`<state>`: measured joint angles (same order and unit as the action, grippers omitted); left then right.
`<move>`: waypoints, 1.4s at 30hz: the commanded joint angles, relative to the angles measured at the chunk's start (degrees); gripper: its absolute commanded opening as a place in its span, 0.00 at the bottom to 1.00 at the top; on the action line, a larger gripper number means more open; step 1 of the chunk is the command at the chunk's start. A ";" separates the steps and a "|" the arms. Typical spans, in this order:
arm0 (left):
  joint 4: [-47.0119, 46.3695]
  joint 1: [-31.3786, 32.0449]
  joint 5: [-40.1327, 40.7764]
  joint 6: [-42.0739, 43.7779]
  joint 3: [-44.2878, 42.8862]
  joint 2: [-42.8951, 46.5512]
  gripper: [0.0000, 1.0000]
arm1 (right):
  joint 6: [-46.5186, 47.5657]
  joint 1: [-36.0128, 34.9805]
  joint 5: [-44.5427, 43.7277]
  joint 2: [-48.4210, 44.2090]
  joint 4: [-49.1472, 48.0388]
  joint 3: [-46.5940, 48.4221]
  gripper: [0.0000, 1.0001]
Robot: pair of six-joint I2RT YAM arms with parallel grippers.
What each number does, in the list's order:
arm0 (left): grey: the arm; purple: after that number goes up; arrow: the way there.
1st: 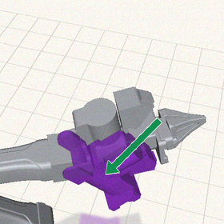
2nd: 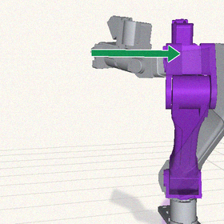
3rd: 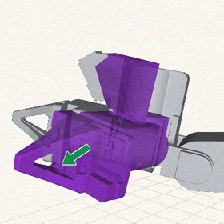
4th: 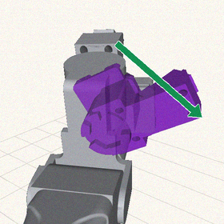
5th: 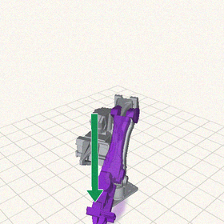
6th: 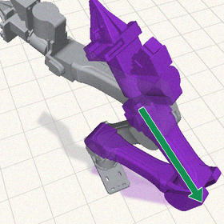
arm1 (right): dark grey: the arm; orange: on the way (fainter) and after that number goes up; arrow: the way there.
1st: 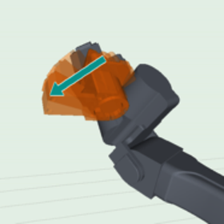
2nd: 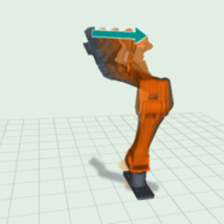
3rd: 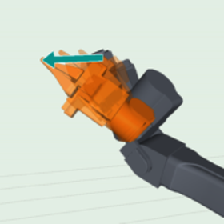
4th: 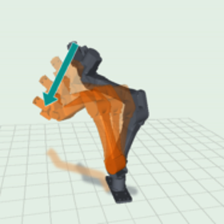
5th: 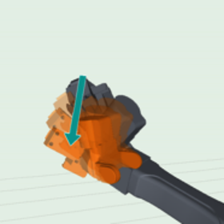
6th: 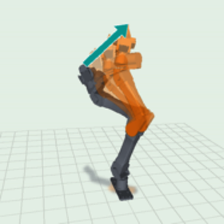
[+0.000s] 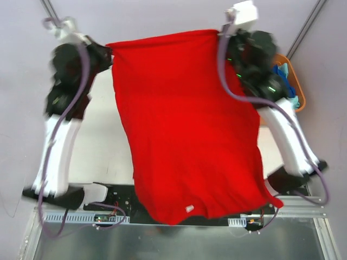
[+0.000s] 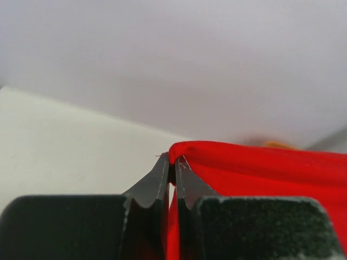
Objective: Fold and stack the t-shirts
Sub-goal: Flatten out the tshirt
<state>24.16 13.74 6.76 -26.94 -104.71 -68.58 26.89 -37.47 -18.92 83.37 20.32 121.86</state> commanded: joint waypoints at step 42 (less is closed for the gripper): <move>5.19 6.93 -7.73 -27.38 71.04 -2.25 0.99 | -17.84 5.74 7.14 48.02 23.28 -7.86 0.68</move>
<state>29.30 23.40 -3.79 -51.88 -34.37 -68.12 11.20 -33.50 -10.44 135.06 44.16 116.22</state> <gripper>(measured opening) 0.993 0.701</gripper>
